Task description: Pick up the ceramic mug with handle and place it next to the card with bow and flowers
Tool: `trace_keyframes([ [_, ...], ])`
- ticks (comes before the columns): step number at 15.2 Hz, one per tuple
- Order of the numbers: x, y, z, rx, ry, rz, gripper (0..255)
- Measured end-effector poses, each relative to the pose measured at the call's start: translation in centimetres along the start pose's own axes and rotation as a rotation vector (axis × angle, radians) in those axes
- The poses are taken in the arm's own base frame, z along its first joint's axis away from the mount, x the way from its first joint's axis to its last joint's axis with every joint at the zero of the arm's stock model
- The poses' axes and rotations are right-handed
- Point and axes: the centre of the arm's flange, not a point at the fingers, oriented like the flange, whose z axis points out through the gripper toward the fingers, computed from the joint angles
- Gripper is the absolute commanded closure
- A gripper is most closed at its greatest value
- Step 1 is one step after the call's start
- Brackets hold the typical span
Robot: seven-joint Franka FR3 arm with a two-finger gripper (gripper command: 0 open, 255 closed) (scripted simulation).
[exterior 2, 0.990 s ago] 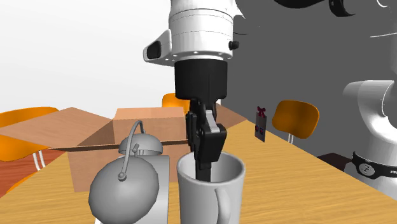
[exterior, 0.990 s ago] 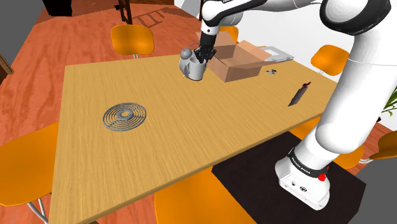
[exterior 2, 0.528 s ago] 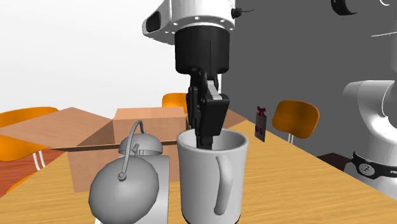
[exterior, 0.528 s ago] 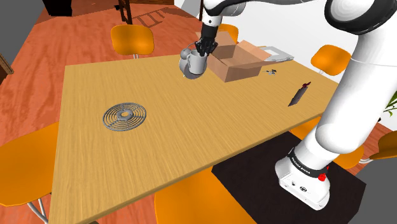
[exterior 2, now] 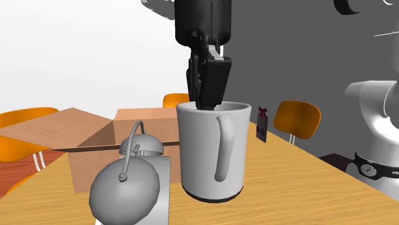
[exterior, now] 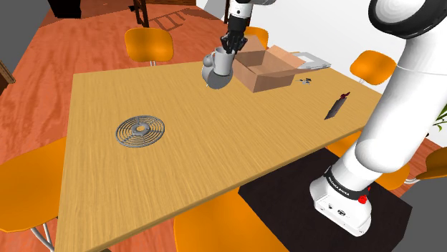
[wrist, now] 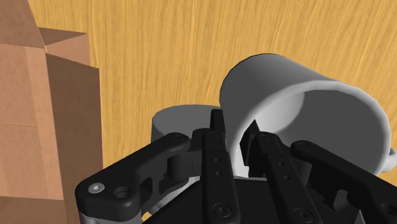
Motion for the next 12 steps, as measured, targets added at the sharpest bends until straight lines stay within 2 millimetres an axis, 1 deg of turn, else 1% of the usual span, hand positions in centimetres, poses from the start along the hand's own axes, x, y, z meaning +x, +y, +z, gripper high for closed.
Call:
trace_keyframes([
  [12,0.1,-0.6,-6.4,0.000,0.000,0.000,255],
])
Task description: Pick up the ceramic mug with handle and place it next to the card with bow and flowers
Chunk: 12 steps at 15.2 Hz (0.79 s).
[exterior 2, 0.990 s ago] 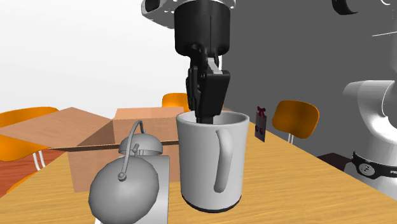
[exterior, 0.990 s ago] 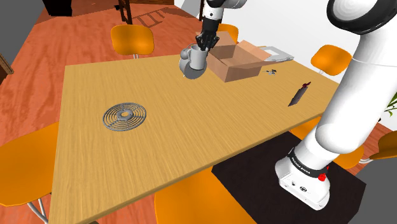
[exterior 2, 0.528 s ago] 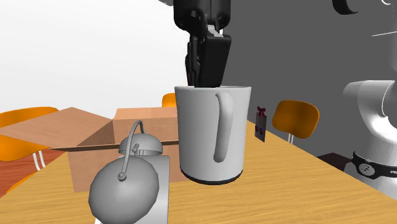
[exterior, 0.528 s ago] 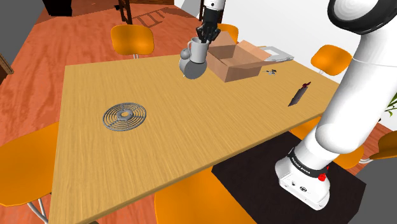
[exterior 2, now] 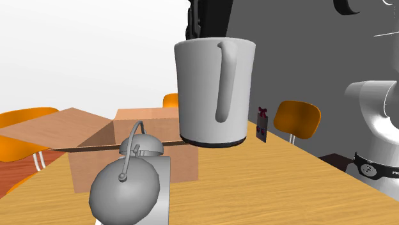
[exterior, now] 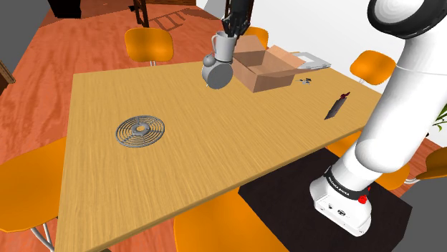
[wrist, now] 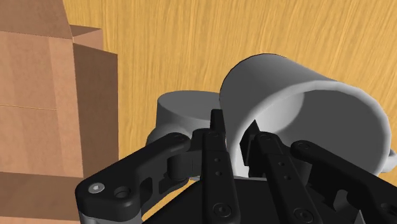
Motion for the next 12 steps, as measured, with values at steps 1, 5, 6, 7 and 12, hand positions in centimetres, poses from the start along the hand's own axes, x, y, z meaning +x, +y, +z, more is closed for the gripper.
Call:
trace_keyframes([
  [1,-0.1,-0.1,-0.6,0.000,0.000,0.000,255],
  [5,-1.8,2.0,-1.4,0.000,-0.001,0.000,255],
  [6,-2.6,3.3,-1.6,0.000,0.000,0.001,255],
  [7,-3.4,4.3,-1.6,-0.001,0.000,0.001,255],
  [12,-7.2,9.2,-2.3,-0.001,-0.001,0.001,255],
])
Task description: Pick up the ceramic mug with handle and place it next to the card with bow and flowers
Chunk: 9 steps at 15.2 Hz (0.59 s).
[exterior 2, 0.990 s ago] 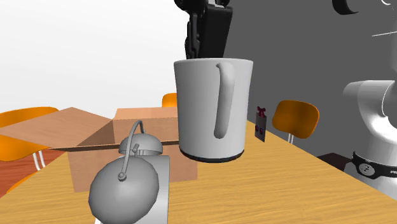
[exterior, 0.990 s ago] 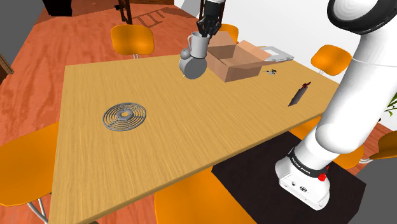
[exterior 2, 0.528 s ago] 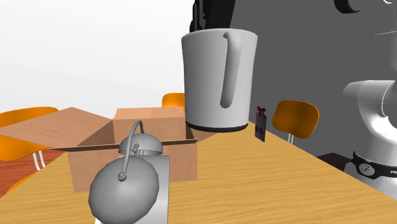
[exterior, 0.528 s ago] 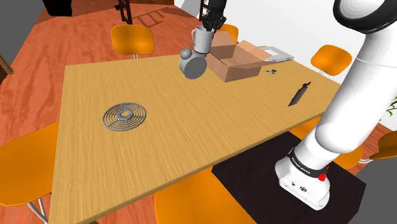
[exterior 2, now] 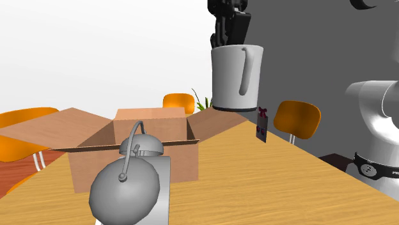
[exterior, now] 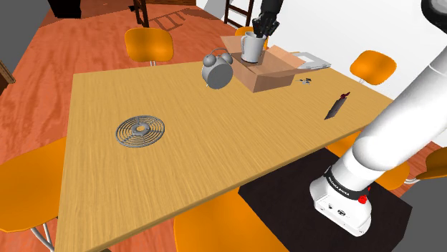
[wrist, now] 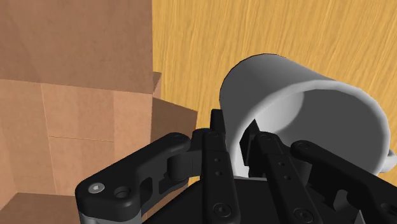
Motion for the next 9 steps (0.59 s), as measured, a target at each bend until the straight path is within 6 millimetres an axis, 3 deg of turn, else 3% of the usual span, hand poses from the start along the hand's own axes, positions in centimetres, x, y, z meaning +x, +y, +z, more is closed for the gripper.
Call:
trace_keyframes([
  [9,-7.6,9.6,-0.7,0.000,0.001,0.000,255],
])
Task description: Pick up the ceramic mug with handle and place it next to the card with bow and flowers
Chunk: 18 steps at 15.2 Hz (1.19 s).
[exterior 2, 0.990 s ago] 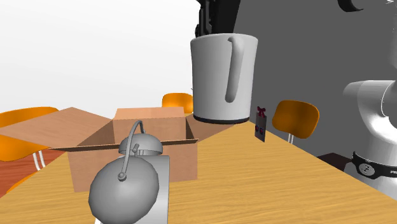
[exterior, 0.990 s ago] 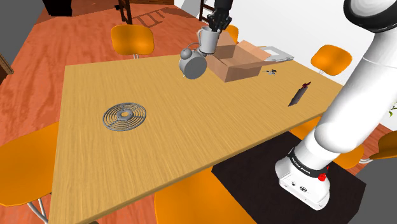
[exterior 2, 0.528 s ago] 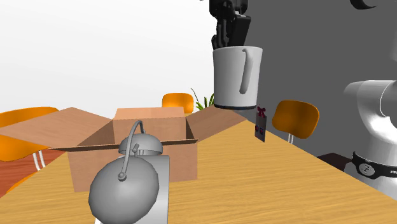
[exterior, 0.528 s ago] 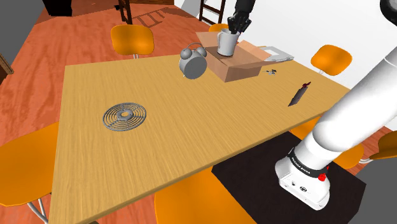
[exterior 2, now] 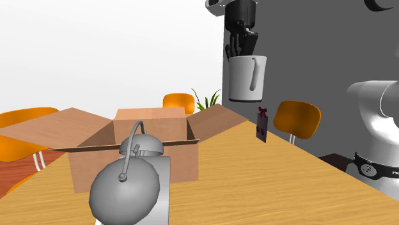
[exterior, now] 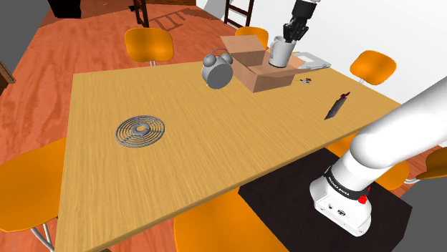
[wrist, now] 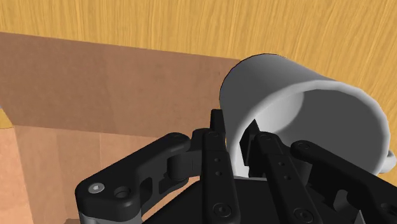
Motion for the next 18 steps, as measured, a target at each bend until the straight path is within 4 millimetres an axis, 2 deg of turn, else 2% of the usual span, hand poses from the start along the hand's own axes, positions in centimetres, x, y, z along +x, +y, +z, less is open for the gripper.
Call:
trace_keyframes([
  [6,-5.0,5.9,0.0,0.000,0.000,0.000,255],
  [13,-10.6,13.2,-1.2,0.000,0.000,0.000,255],
  [15,-11.4,14.4,-0.8,0.001,0.000,0.000,255],
  [18,-11.8,14.9,0.5,0.001,0.000,-0.001,255],
])
